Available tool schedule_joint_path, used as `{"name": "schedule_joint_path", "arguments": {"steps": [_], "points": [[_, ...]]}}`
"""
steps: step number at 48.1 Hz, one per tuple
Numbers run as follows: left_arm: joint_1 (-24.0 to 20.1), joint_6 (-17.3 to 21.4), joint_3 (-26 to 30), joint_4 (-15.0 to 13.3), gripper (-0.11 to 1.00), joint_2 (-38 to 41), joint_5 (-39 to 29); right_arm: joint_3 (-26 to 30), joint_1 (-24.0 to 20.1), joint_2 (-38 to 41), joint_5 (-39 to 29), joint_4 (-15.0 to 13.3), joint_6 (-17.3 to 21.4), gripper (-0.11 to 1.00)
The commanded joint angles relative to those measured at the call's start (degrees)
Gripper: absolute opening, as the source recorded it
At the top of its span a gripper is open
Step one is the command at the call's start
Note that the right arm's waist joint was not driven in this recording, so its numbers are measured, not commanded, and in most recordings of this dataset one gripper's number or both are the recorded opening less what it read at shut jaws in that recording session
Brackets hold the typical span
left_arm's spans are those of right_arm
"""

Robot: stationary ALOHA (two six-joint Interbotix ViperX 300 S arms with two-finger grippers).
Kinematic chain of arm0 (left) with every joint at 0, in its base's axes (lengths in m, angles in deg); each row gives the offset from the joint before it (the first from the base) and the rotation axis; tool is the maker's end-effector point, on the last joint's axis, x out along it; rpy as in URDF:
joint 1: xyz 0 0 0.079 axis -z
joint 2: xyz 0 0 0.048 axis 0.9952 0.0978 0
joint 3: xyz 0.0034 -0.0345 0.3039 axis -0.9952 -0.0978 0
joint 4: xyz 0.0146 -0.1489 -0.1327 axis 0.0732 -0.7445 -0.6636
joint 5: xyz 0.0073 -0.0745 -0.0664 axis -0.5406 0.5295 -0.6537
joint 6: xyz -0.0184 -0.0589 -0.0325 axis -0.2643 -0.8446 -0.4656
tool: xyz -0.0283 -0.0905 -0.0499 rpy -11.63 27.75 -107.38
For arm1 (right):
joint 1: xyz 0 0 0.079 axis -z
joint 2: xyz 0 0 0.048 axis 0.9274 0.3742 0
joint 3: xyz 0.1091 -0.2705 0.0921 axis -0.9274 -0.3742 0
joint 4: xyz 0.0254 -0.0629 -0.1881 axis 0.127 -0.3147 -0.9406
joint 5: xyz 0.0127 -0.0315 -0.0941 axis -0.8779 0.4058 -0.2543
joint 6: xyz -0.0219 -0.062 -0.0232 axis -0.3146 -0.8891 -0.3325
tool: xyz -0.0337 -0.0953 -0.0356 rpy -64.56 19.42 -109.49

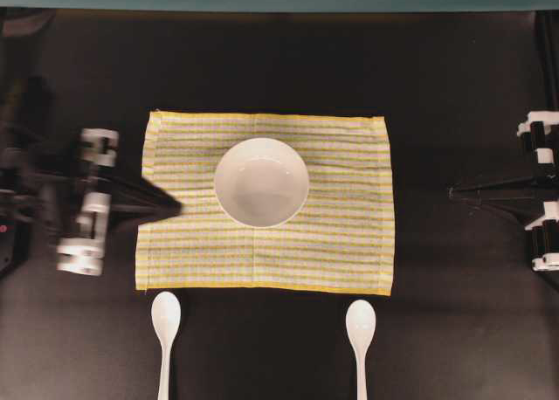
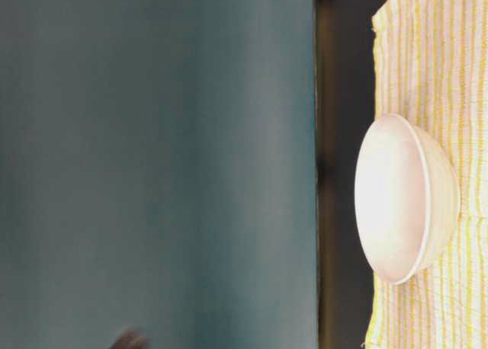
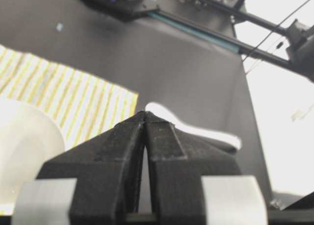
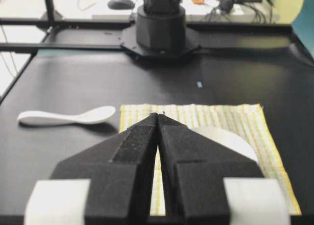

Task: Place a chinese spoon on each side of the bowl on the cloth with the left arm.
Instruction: 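Move the left gripper across the cloth toward the right white spoon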

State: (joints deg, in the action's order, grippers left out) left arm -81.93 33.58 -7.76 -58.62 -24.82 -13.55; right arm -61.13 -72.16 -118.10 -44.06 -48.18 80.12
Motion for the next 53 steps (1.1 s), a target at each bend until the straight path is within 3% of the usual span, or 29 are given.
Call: {"name": "schedule_joint_path", "arguments": {"steps": [1,13,20,25,41,47,53], "points": [[0.5,-1.1,7.1,0.2,0.0,7.6,-4.3,0.4,0.0,0.3,0.2,0.3,0.2,0.01],[2.5,-1.1,25.3,0.2,0.03,25.5,-18.9,0.3,0.0,0.1,-1.4,0.4,0.3,0.01],[3.1,-0.9,32.5,0.2,0.15,33.0,-23.5,0.3,0.0,-0.1,-2.0,0.6,0.3,0.01],[3.9,-1.1,36.9,0.2,0.28,37.1,-23.9,0.3,0.0,-0.3,-2.2,0.8,0.3,0.01],[5.5,-2.5,44.9,0.2,0.74,46.5,-22.1,0.3,0.0,-0.4,-2.2,0.8,0.3,0.01],[5.9,-3.9,46.3,0.2,0.82,49.6,-21.0,0.3,0.0,-0.4,-2.2,0.8,0.3,0.01],[5.9,-4.4,46.1,0.2,0.83,52.0,-18.2,0.2,0.0,-0.4,-2.2,0.8,0.3,0.01]]}}
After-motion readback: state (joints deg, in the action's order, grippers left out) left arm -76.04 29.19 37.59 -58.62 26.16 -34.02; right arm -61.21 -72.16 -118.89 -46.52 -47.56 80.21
